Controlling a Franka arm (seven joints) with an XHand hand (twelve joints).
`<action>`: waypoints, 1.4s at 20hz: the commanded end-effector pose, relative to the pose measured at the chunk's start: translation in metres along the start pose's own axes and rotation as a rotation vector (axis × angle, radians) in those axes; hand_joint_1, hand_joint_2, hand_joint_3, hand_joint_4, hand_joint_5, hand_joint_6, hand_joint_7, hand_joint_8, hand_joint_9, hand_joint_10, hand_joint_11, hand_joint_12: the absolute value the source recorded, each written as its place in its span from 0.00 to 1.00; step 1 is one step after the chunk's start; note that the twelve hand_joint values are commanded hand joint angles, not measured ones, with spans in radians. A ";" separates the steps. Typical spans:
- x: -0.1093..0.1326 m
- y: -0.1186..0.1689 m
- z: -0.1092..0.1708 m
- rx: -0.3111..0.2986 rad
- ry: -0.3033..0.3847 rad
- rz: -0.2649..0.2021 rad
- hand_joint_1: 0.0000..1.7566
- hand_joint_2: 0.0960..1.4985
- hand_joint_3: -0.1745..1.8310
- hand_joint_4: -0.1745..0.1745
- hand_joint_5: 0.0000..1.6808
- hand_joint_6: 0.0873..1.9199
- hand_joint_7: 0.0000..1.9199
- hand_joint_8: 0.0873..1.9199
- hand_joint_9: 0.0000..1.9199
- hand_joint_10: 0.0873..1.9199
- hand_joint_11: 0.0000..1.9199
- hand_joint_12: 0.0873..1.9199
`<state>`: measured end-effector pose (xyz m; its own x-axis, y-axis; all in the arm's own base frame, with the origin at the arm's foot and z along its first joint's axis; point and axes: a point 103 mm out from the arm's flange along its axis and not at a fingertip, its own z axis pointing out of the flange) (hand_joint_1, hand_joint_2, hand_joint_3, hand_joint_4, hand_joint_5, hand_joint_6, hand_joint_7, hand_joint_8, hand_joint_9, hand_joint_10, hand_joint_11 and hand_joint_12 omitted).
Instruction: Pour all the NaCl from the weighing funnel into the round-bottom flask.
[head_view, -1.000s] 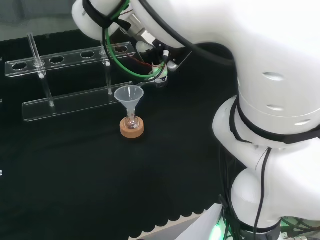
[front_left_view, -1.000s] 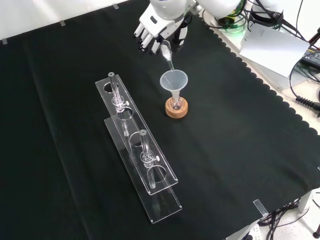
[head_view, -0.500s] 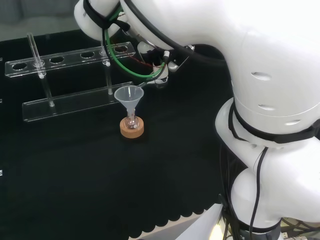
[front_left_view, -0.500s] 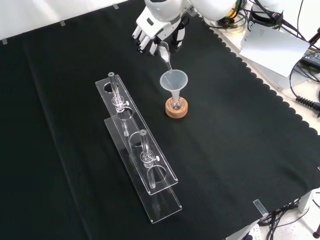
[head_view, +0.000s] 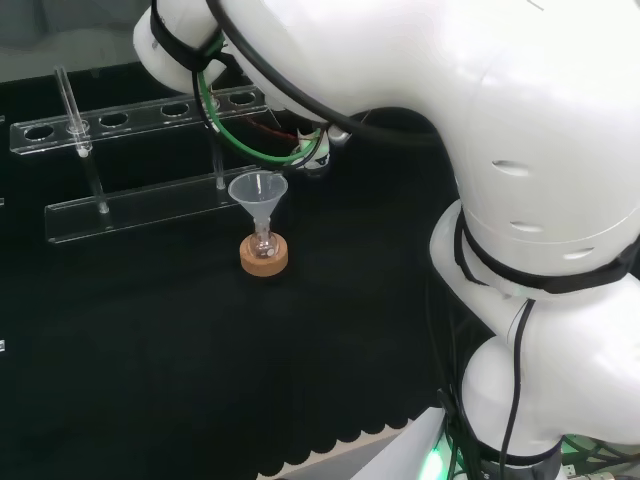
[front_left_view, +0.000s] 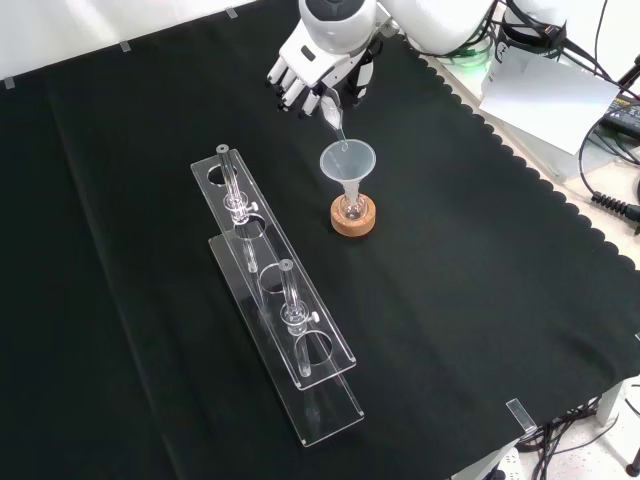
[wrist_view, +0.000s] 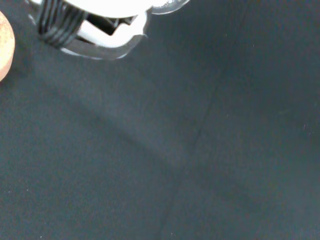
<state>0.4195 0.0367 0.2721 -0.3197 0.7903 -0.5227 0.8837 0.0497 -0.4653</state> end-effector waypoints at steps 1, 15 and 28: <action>0.000 -0.002 -0.006 -0.007 -0.032 0.003 0.63 0.38 0.47 1.00 0.72 0.40 0.30 0.29 0.46 0.19 0.32 0.60; 0.002 -0.006 -0.013 -0.012 -0.126 0.015 0.63 0.38 0.47 1.00 0.72 0.40 0.29 0.29 0.45 0.19 0.32 0.60; 0.003 -0.009 -0.020 -0.019 -0.194 0.029 0.63 0.38 0.47 1.00 0.72 0.40 0.29 0.29 0.45 0.19 0.32 0.60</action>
<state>0.4174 0.0497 0.2880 -0.3523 0.6686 -0.6549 0.8977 0.0435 -0.4385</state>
